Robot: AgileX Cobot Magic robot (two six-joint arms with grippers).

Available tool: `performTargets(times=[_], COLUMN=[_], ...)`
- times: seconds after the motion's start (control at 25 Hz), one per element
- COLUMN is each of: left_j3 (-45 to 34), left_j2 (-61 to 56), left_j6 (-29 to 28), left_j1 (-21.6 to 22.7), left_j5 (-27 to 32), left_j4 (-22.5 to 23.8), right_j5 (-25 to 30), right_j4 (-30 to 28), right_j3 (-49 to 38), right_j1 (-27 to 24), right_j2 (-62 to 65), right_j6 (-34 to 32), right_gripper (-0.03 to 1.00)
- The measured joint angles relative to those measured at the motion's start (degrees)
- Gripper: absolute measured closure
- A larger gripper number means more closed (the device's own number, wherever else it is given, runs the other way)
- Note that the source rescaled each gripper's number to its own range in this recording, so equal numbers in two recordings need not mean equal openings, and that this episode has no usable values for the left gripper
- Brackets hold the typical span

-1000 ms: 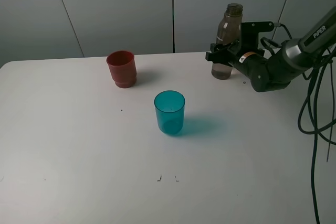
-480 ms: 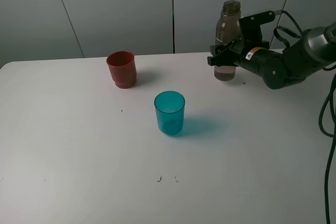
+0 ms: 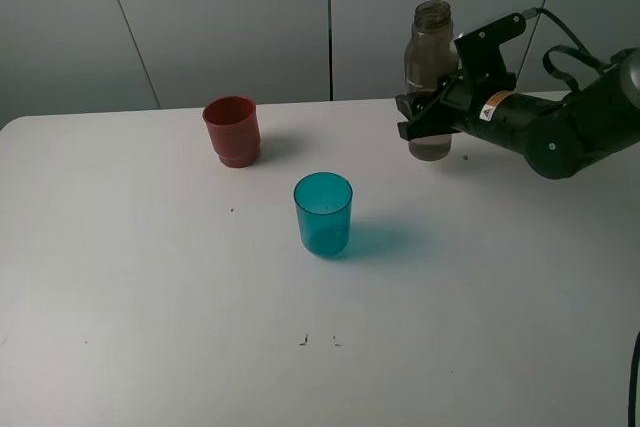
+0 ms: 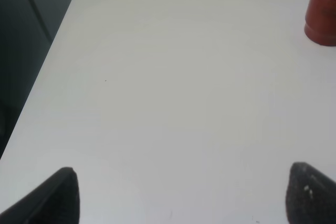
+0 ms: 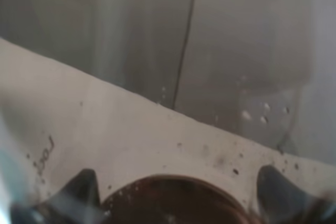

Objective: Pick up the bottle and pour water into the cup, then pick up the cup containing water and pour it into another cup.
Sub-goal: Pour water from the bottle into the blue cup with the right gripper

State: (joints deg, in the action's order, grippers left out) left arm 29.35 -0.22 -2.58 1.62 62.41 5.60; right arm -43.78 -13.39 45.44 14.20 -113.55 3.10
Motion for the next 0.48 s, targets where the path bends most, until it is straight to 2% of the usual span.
performTargets(times=[0.24,0.48], left_j3=[0.0,0.0], left_j2=[0.0,0.0], left_j6=[0.0,0.0], left_j1=[0.0,0.0], left_j5=[0.0,0.0], left_j4=[0.0,0.0], right_j5=[0.0,-0.2], right_j4=[-5.4,-6.1], right_j3=[0.0,-0.6], right_j1=[0.1,3.0], right_j2=[0.3,0.3], right_j6=[4.4,14.8], right_gripper=[0.96,0.96])
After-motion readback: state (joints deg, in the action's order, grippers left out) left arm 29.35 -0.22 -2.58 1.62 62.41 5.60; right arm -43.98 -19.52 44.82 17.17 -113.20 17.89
